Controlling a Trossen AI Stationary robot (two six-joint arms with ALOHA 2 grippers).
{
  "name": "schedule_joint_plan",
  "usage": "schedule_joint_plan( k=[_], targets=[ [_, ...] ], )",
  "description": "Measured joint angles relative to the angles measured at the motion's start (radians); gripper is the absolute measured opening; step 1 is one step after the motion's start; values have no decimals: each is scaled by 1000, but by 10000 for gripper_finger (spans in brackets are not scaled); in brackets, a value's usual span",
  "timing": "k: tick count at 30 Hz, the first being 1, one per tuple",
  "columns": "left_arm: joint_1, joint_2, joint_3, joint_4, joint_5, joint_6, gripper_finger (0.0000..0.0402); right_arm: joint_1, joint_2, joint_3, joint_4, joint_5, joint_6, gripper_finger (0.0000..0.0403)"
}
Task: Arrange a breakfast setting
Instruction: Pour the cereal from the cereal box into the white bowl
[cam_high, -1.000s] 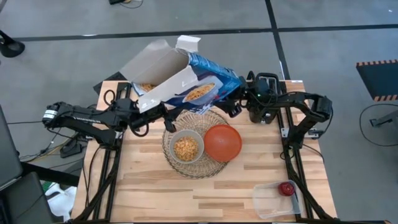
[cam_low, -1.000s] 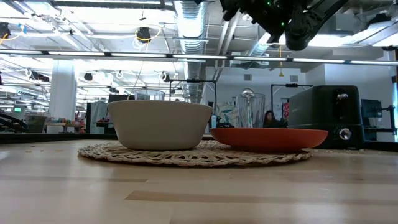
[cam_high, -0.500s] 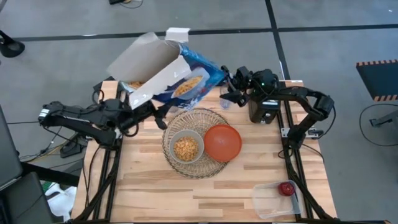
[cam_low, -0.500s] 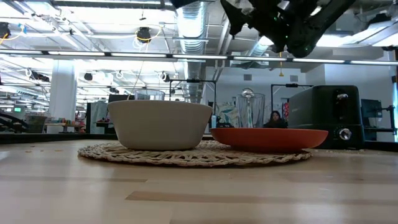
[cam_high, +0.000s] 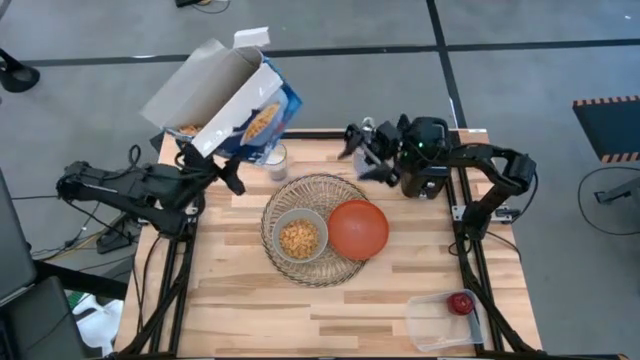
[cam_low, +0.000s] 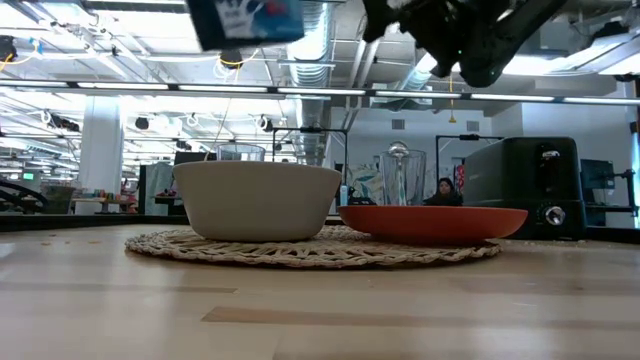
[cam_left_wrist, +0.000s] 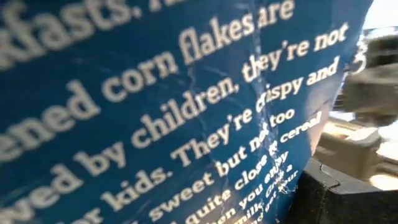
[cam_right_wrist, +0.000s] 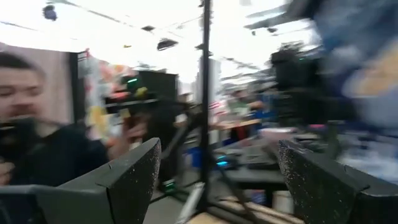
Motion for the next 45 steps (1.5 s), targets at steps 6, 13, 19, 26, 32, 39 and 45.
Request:
schedule_joint_plan(
  k=[6,13,19,26,32,39,45],
  targets=[
    [20,-51,1,-228,-131,-180,209,95,0,0,-105,-95,-51,348],
    [63,-66,1,-430,-147,-362,210,160,0,0,-328,-75,-248,348],
    [140,-66,1,-628,-85,-568,210,183,1,0,-582,41,-460,348],
    [222,-24,1,-810,1,-749,210,230,-16,-1,-993,313,-757,348],
    [272,8,1,-980,22,-941,210,297,-79,-2,-1291,570,-922,348],
    [275,14,-90,-1002,40,-1071,210,338,-105,-1,-1389,595,-946,348],
    [275,18,-222,-979,69,-1207,210,357,-87,-1,-1396,595,-975,348]
  ],
)
